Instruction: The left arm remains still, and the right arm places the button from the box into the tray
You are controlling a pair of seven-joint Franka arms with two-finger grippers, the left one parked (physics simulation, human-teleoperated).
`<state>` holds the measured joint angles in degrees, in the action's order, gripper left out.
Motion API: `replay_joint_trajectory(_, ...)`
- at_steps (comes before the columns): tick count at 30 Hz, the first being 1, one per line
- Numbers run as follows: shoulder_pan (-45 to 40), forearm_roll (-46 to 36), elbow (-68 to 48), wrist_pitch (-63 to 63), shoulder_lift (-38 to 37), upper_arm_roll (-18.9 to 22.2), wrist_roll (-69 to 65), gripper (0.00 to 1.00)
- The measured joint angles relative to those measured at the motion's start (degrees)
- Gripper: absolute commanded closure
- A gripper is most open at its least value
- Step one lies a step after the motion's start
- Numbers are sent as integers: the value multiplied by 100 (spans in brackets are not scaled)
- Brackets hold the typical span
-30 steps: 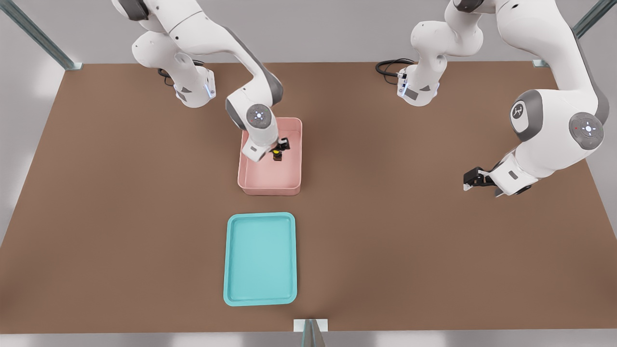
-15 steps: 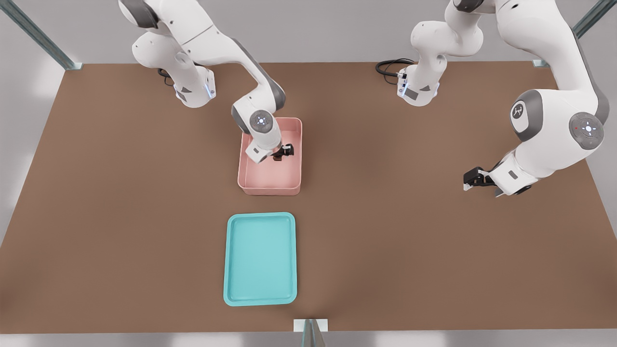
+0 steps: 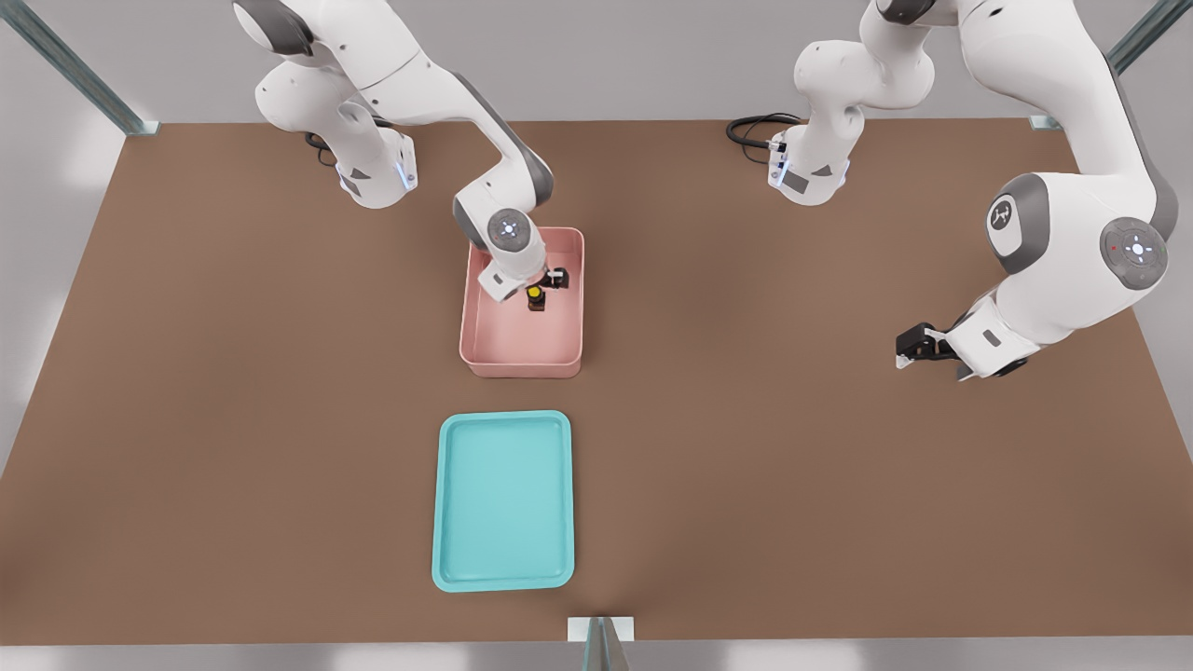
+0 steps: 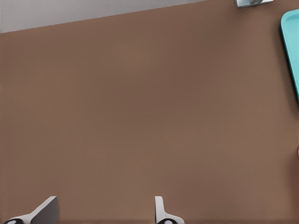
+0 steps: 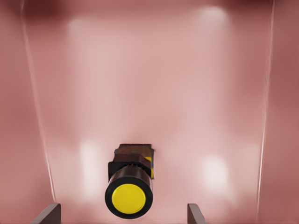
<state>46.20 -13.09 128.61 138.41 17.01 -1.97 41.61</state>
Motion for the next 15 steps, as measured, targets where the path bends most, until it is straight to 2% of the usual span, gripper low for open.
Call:
replay_joint_trajectory(5,-22,41,-1,-5,107,23,42,0)
replay_joint_trajectory(11,-50,62,-101,-7,278,38,79,5)
replay_joint_trajectory(13,-44,64,-180,-2,344,44,94,13)
replay_joint_trajectory(15,-35,65,-234,1,387,46,108,27)
